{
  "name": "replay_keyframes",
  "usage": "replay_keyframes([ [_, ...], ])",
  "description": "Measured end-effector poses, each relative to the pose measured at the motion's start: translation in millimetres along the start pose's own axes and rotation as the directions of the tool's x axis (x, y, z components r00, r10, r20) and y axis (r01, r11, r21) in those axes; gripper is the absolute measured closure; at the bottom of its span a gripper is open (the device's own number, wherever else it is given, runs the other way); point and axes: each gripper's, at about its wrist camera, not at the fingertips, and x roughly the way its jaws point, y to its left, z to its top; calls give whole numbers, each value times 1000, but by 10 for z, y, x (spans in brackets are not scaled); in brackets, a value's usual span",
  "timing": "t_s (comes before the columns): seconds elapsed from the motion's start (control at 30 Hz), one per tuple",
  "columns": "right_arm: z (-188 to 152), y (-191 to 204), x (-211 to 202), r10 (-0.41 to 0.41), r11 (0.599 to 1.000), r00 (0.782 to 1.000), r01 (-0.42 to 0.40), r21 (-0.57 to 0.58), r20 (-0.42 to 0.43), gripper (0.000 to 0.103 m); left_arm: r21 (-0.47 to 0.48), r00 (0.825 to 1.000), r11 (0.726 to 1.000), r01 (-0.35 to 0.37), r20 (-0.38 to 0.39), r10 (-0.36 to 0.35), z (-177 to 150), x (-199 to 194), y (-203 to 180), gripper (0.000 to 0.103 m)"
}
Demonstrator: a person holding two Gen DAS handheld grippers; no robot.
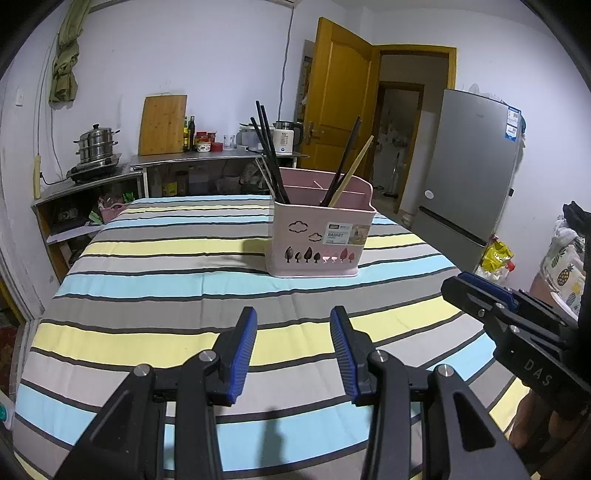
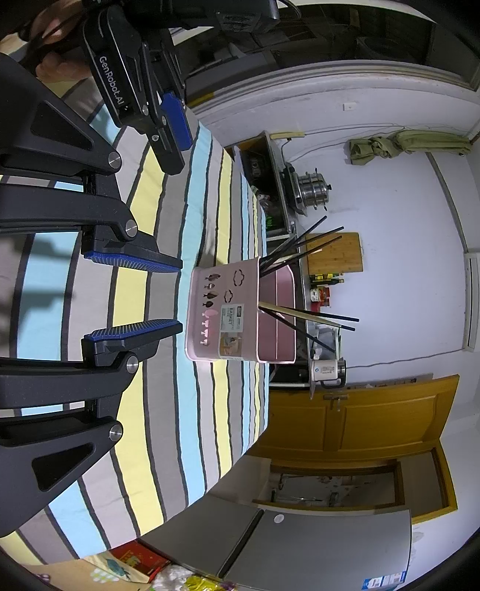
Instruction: Organize utensils
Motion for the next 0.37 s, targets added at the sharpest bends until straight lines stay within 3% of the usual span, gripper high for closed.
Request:
replay_keyframes([
  [0.37, -4, 4, 0, -1, 1000, 1000, 1, 1, 0, 76, -10, 1000, 1000, 8, -7, -8, -7, 2, 51, 60],
])
